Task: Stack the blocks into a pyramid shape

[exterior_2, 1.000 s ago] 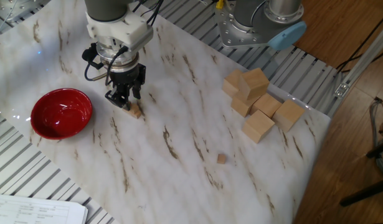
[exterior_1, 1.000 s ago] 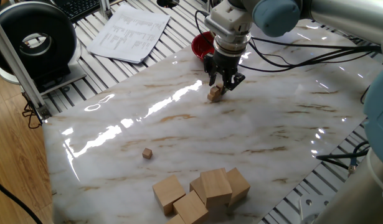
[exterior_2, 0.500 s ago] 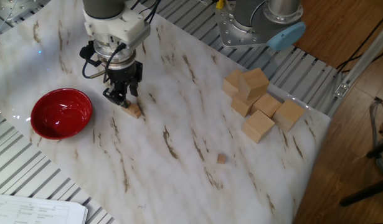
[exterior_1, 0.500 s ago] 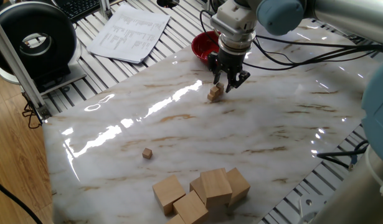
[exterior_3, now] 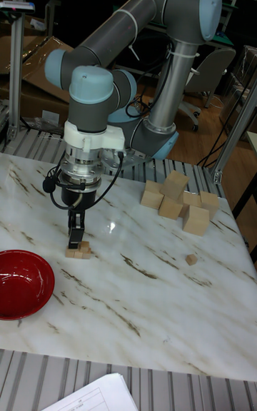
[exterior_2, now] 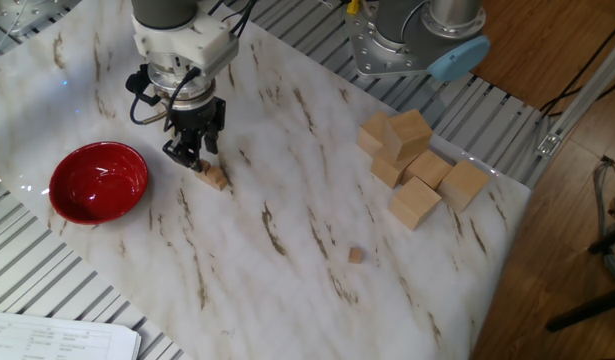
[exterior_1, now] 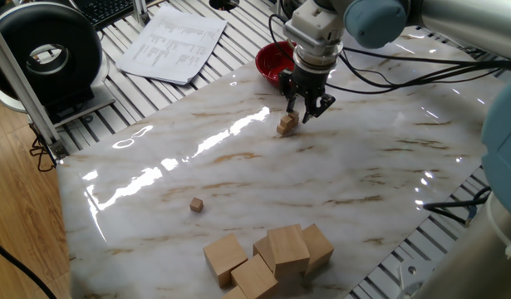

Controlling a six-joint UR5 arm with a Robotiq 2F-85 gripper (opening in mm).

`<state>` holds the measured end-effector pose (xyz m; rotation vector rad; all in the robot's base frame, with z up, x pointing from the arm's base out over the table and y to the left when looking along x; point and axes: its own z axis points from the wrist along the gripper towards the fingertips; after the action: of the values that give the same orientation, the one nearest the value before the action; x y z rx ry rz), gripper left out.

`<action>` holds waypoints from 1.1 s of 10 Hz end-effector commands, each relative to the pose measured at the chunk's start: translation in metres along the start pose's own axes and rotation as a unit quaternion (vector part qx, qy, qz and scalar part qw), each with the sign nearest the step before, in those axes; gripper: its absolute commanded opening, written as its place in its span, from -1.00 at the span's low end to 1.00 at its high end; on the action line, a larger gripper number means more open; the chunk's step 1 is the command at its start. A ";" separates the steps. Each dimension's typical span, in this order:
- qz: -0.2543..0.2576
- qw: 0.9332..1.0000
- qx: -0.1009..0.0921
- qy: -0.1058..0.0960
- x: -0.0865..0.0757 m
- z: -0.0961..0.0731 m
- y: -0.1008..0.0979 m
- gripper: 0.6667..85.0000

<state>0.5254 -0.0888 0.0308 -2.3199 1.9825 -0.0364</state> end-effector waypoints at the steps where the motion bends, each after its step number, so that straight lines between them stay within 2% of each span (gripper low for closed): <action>1: 0.001 1.000 0.006 -0.004 0.002 0.001 -0.001 0.07; 11: 0.014 1.000 0.010 -0.008 0.000 0.004 -0.005 -0.16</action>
<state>0.5275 -0.0901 0.0263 -2.2962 1.9896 -0.0395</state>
